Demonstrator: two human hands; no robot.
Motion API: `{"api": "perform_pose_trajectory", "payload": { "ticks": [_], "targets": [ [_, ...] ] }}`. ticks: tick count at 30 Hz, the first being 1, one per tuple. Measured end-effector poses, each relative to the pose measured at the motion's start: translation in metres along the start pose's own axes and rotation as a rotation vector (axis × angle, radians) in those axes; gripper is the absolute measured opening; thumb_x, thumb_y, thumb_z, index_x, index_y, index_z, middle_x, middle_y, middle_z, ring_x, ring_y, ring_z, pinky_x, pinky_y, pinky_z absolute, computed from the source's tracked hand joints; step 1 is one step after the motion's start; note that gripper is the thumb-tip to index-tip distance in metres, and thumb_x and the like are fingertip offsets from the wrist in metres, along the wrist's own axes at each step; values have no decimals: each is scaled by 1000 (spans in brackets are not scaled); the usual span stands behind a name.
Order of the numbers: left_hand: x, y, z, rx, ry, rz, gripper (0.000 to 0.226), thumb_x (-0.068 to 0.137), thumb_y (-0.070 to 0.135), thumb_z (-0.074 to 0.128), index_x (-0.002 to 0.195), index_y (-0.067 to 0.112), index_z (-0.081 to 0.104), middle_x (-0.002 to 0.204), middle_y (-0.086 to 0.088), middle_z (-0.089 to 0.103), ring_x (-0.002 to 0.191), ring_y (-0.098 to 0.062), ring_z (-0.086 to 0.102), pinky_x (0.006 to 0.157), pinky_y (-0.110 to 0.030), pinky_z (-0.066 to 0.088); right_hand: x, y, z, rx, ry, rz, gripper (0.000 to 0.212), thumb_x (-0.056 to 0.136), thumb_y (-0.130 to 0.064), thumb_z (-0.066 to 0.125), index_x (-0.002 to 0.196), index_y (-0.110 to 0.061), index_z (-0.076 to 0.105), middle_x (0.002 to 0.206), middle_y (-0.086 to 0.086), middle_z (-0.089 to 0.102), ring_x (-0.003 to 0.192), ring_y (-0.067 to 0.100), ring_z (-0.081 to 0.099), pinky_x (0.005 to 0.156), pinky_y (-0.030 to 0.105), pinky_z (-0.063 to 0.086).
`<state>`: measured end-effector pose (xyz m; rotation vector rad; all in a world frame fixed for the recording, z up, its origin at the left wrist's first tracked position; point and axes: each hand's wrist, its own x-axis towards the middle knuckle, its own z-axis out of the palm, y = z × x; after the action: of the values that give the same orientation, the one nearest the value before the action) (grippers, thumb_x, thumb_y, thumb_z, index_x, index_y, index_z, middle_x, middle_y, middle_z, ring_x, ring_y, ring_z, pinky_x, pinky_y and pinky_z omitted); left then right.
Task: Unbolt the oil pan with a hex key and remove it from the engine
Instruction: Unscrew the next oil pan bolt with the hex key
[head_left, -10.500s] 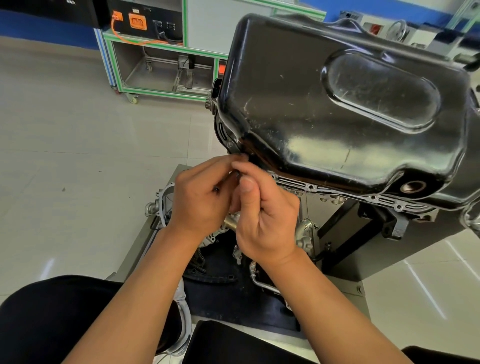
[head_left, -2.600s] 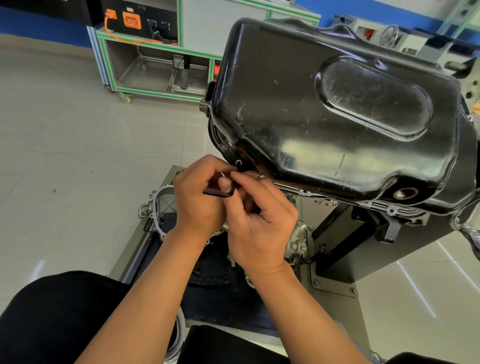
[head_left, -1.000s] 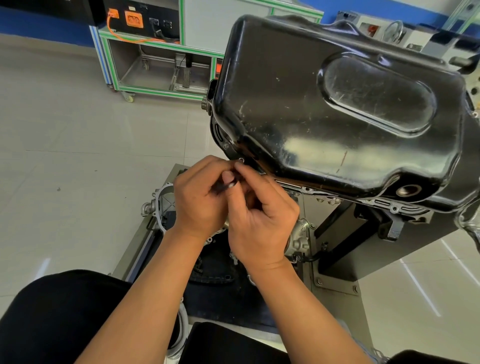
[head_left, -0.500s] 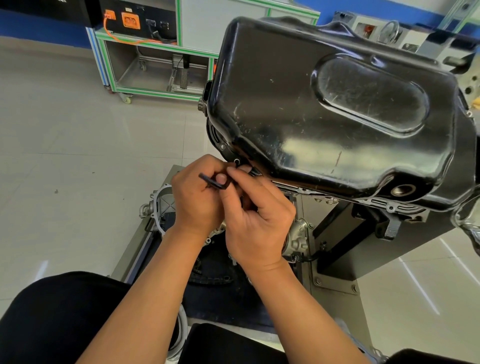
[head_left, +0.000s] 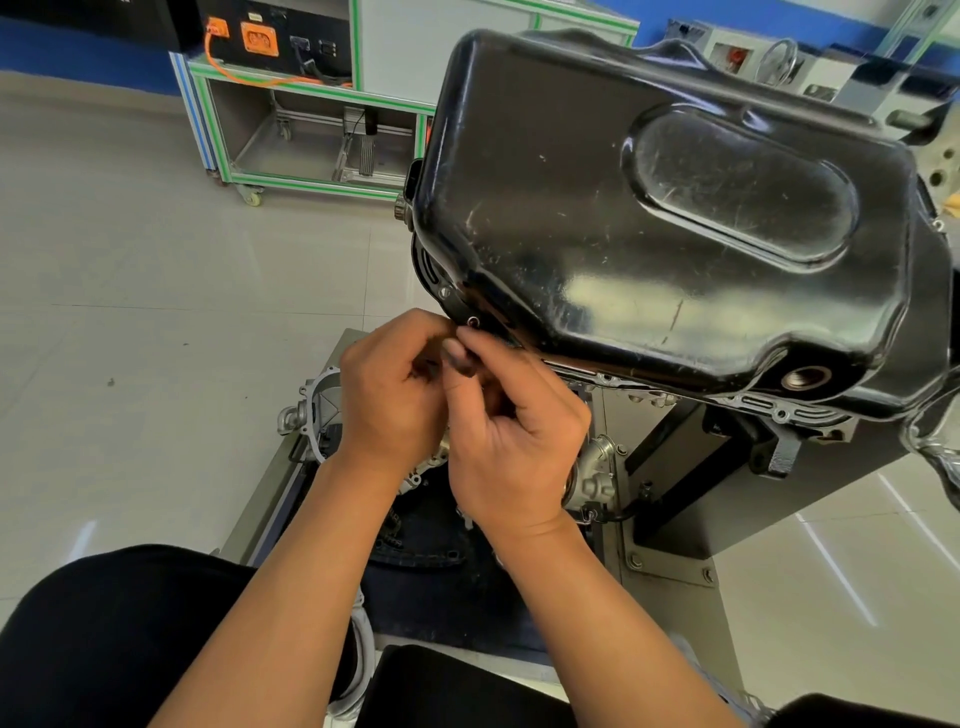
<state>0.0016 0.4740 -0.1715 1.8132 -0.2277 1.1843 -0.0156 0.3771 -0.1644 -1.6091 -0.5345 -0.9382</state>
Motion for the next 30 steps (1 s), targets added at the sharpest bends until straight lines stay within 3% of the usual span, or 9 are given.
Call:
{"api": "perform_pose_trajectory", "payload": {
  "ticks": [3,6,8,10,12,15,20,25,30],
  "targets": [
    [1,-1,0,-50,-36,-84,22,89,35,64,93,14,67,78,17,62,70,-5,62,61,-15,49,0,0,-1,7,-12,8,15,87,-6,72,98,4,76,86,10,75,79,1,64,74,18,54],
    [3,-4,0,-36,-94,-116,26,93,46,57,102,23,67,86,16,67,76,-10,66,65,-29,54,0,1,0,11,-10,14,16,88,-7,72,99,4,76,87,11,76,80,5,67,74,23,57],
    [6,-6,2,1,-183,-141,12,94,50,52,94,44,63,76,21,65,72,-5,62,61,-24,48,0,1,0,12,-11,18,18,89,-8,71,101,4,75,91,12,76,83,13,71,76,30,60],
    [9,-3,4,41,-225,-135,17,95,53,49,78,55,54,67,24,58,65,3,55,57,-12,37,-1,0,0,-6,-14,13,19,90,-7,68,104,4,75,95,12,76,87,15,72,81,30,59],
    [11,0,6,24,-215,-137,23,95,46,51,72,52,51,62,19,56,62,1,54,54,-15,37,-2,-1,-1,-27,-36,5,19,92,-2,65,108,4,73,100,10,75,94,12,70,87,25,56],
    [11,0,8,27,-184,-107,21,93,31,53,74,40,50,60,10,55,58,-16,54,51,-33,43,-3,-2,-2,-70,-73,-11,22,94,0,61,114,5,70,105,12,73,101,11,67,93,21,52],
    [4,-7,11,78,-136,-53,18,93,10,60,76,8,65,65,4,53,57,-19,50,50,-32,40,-5,-2,-5,-100,-109,-24,27,98,-7,55,119,4,68,108,14,73,104,14,67,95,20,50],
    [7,2,12,42,-104,-77,16,91,17,54,77,24,56,65,15,46,58,-5,43,53,-25,36,-4,0,-6,-97,-135,-15,29,100,-9,52,123,2,66,112,11,72,106,14,67,95,21,51],
    [4,9,0,57,-109,36,23,93,18,58,95,1,73,97,-5,67,84,-11,61,73,-16,47,-4,-2,-5,-108,-144,-11,30,98,-8,53,123,3,66,115,12,71,110,14,66,99,20,49]
  ]
}}
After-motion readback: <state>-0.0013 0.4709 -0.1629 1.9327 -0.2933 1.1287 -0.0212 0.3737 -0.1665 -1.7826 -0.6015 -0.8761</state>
